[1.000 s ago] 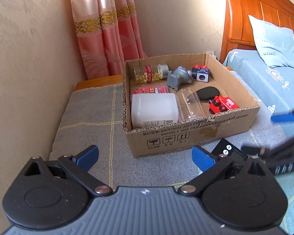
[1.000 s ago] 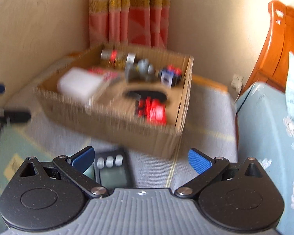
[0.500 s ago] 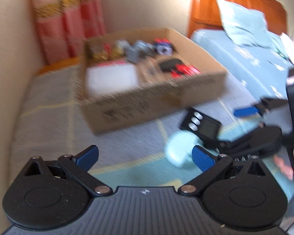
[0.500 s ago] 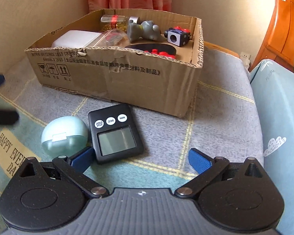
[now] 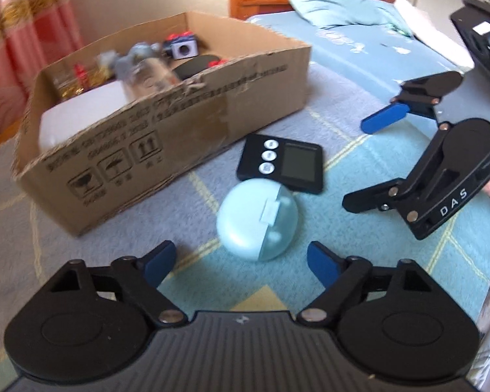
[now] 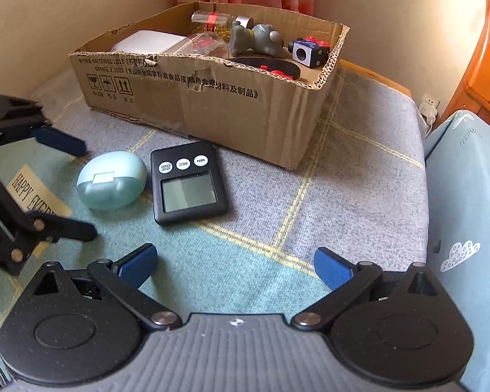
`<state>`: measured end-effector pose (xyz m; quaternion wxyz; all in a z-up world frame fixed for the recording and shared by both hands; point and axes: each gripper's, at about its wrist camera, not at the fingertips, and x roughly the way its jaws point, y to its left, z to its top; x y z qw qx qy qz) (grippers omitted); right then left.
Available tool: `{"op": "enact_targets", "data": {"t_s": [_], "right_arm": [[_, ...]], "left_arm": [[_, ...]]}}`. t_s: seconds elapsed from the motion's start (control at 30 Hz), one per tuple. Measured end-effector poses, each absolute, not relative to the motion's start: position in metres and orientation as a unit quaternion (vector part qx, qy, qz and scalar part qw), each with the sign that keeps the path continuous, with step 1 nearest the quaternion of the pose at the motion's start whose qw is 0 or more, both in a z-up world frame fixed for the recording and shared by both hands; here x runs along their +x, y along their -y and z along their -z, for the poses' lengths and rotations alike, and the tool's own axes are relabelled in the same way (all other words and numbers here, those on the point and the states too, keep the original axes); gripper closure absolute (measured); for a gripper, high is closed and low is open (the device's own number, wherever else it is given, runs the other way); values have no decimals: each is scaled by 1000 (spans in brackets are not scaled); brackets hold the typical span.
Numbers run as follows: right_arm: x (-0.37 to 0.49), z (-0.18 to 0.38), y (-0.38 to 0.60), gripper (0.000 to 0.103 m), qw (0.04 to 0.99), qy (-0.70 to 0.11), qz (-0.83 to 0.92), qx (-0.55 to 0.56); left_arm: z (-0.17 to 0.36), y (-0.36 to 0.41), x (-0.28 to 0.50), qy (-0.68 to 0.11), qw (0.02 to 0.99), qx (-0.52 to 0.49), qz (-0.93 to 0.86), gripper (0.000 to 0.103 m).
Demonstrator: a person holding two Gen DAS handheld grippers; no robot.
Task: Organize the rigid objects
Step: 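Grasp the light-blue round case with the left gripper while the right moves to the black timer, then grasp the black digital timer with the right gripper while the left holds the blue case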
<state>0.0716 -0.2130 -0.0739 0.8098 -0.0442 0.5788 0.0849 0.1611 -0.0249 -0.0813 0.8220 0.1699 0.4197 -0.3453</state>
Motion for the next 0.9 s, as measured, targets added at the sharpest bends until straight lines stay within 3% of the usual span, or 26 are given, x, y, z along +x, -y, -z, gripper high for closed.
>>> {"op": "enact_targets", "data": {"t_s": [0.37, 0.9], "right_arm": [[71, 74, 213, 0, 810, -578, -84, -43], [76, 76, 204, 0, 810, -575, -102, -50]], "left_arm": [[76, 37, 170, -398, 811, 184, 388, 51], [75, 9, 162, -434, 854, 124, 259, 51]]}}
